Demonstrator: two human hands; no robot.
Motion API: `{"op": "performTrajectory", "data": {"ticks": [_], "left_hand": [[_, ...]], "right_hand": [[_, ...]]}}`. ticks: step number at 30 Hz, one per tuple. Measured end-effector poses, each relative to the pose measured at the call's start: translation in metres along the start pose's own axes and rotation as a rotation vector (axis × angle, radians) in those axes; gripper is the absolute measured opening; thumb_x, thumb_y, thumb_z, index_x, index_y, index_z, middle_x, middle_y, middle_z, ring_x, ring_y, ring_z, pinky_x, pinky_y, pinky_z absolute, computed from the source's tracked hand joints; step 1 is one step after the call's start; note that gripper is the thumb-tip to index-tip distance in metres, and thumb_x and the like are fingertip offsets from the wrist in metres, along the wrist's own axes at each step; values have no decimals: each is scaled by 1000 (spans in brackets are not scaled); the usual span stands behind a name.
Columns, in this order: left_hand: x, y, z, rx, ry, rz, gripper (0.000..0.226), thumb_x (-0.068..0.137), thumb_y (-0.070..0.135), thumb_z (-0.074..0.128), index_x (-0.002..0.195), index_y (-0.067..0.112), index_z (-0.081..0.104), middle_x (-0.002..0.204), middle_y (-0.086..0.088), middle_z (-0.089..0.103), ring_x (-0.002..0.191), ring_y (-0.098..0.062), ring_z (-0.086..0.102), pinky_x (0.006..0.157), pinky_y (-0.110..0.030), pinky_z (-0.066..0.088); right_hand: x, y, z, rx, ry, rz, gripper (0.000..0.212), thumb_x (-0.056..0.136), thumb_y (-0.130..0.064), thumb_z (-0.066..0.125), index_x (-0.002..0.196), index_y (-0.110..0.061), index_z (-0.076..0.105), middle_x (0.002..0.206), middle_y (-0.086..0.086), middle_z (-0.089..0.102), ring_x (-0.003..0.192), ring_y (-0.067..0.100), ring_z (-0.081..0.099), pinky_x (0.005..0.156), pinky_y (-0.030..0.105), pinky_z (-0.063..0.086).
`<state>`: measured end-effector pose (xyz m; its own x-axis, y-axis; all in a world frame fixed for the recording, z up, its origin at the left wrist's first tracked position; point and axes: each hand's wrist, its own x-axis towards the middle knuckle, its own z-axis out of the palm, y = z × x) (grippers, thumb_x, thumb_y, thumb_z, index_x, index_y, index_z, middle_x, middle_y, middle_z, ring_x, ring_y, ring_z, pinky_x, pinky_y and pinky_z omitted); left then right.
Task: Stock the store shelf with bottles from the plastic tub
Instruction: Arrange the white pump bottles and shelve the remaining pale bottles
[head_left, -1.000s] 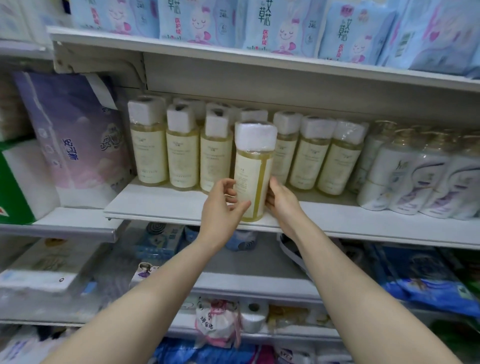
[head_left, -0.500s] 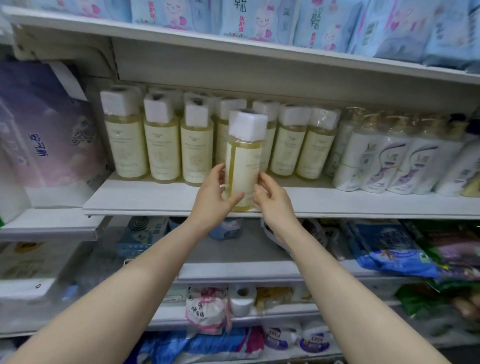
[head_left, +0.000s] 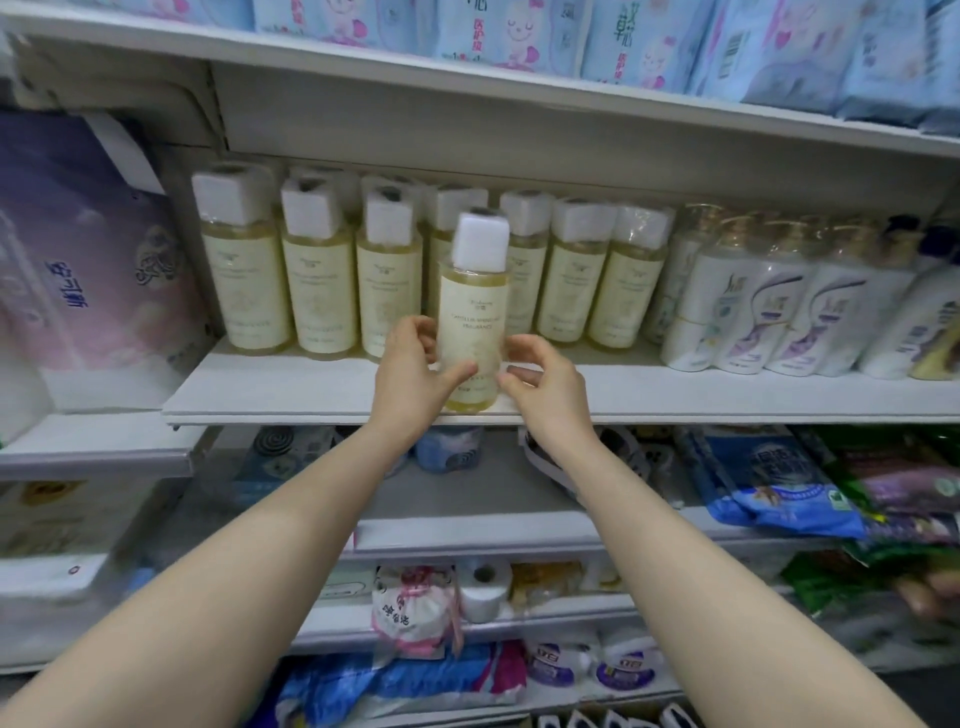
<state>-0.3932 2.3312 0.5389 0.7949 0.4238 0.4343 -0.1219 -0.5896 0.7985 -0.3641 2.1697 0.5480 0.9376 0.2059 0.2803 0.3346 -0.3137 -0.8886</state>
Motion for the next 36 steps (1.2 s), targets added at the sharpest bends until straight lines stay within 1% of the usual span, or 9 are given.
{"op": "performTrajectory", "data": {"ticks": [3, 6, 11, 19, 21, 24, 26, 31, 36], "left_hand": [[-7, 0, 2, -14, 24, -17, 51, 75, 26, 84, 110, 19, 48, 97, 4, 58, 85, -10, 57, 70, -19, 44], [-10, -2, 1, -2, 34, 5, 46, 77, 23, 82, 109, 20, 50, 96, 6, 60, 87, -11, 60, 76, -25, 50], [-8, -9, -2, -36, 18, 27, 44, 82, 18, 77, 121, 17, 55, 109, 3, 62, 98, -9, 60, 83, -28, 58], [2, -21, 0, -28, -18, 44, 57, 86, 10, 71, 139, 15, 52, 129, 0, 62, 114, -10, 60, 92, -29, 56], [6, -23, 1, -11, -32, 43, 58, 86, 9, 70, 141, 14, 51, 131, -1, 62, 116, -11, 60, 93, -23, 54], [11, -26, 3, 33, -46, 40, 58, 89, 8, 67, 143, 11, 49, 135, -4, 60, 120, -11, 58, 86, -3, 44], [15, -28, 4, 47, -56, 34, 57, 90, 7, 65, 144, 11, 47, 137, -4, 59, 122, -11, 58, 83, 5, 38], [24, -29, 8, 66, -92, 9, 59, 91, 9, 63, 146, 16, 45, 137, -4, 60, 115, -14, 63, 94, -12, 42], [33, -32, 15, 111, -76, 14, 59, 89, 9, 65, 145, 15, 47, 133, -4, 64, 112, -19, 65, 102, -23, 44]], "right_hand": [[7, 1, 3, -4, -24, 9, 55, 85, -12, 76, 134, -25, 55, 122, -14, 58, 108, 13, 64, 94, 30, 53], [12, 3, 11, 37, -41, 10, 64, 82, -8, 78, 138, -23, 52, 122, -11, 59, 108, 14, 67, 95, 34, 55], [23, 8, 21, 59, -1, -4, 63, 78, -6, 80, 133, -25, 54, 119, -6, 65, 103, 13, 69, 95, 40, 57], [46, 10, 35, -9, 12, 3, 60, 78, -12, 81, 129, -24, 54, 110, -8, 67, 97, 12, 69, 94, 37, 55], [52, 10, 38, -20, 10, -1, 58, 79, -12, 81, 129, -23, 53, 108, -9, 66, 97, 11, 69, 93, 36, 56], [61, 11, 42, -21, 5, -15, 57, 80, -10, 81, 128, -20, 53, 107, -7, 65, 98, 14, 69, 91, 37, 57], [68, 12, 44, -24, -4, -16, 55, 80, -9, 80, 127, -17, 52, 107, -6, 65, 97, 15, 70, 90, 37, 57], [83, 16, 46, -72, 0, -23, 51, 82, -13, 80, 125, -15, 53, 112, 2, 69, 99, 18, 68, 91, 36, 56], [94, 19, 45, -97, -11, -19, 54, 83, -16, 80, 130, -13, 53, 114, 1, 68, 97, 10, 61, 87, 23, 49]]}}
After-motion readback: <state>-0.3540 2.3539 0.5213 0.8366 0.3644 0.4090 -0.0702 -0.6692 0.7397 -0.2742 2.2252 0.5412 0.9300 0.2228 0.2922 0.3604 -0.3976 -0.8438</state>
